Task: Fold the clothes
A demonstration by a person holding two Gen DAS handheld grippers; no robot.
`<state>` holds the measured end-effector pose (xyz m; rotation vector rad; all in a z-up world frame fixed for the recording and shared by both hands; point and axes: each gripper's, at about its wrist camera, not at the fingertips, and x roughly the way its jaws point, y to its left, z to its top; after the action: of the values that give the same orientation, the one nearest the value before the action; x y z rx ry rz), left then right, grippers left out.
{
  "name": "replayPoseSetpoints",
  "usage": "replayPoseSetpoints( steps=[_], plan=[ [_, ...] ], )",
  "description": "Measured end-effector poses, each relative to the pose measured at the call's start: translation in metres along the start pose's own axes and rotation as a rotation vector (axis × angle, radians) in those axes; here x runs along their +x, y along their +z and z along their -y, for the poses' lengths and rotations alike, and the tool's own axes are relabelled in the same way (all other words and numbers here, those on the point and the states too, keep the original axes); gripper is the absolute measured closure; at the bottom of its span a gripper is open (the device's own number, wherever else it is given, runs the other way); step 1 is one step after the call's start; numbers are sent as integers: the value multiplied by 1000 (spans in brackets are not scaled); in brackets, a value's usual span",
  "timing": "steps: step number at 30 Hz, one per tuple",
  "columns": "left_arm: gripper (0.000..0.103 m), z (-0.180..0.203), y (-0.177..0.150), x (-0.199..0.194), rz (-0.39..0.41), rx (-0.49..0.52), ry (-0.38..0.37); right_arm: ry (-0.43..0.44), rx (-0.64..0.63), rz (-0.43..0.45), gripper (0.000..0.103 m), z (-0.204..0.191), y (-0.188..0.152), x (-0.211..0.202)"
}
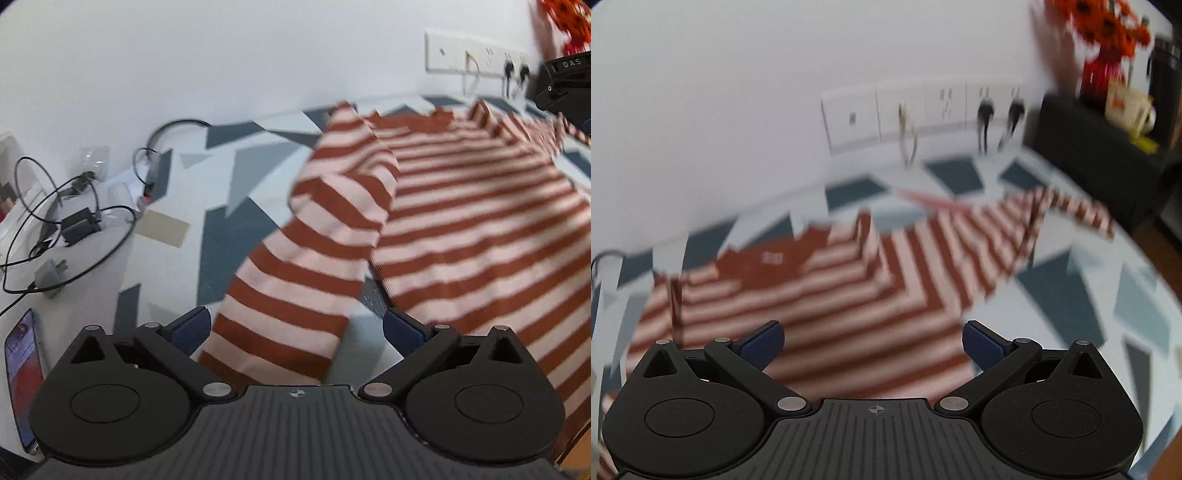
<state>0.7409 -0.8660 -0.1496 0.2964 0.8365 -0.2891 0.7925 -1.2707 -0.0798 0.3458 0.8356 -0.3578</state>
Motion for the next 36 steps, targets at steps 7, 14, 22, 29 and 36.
replayPoseSetpoints(
  steps=[7,14,22,29,36],
  plan=[
    [2,9,-1,11,-82,-19,-69,3,-156,-83,1,-7,-24,26],
    [2,23,10,25,-113,-14,-27,61,-321,-91,1,-37,-22,57],
    [2,20,16,36,-94,-22,18,147,-545,-114,1,-118,-15,104],
    [0,3,10,40,-77,-17,84,273,-722,-63,1,-213,0,143],
    [1,-16,3,42,-74,-162,56,372,-660,9,1,-285,19,164]
  ],
)
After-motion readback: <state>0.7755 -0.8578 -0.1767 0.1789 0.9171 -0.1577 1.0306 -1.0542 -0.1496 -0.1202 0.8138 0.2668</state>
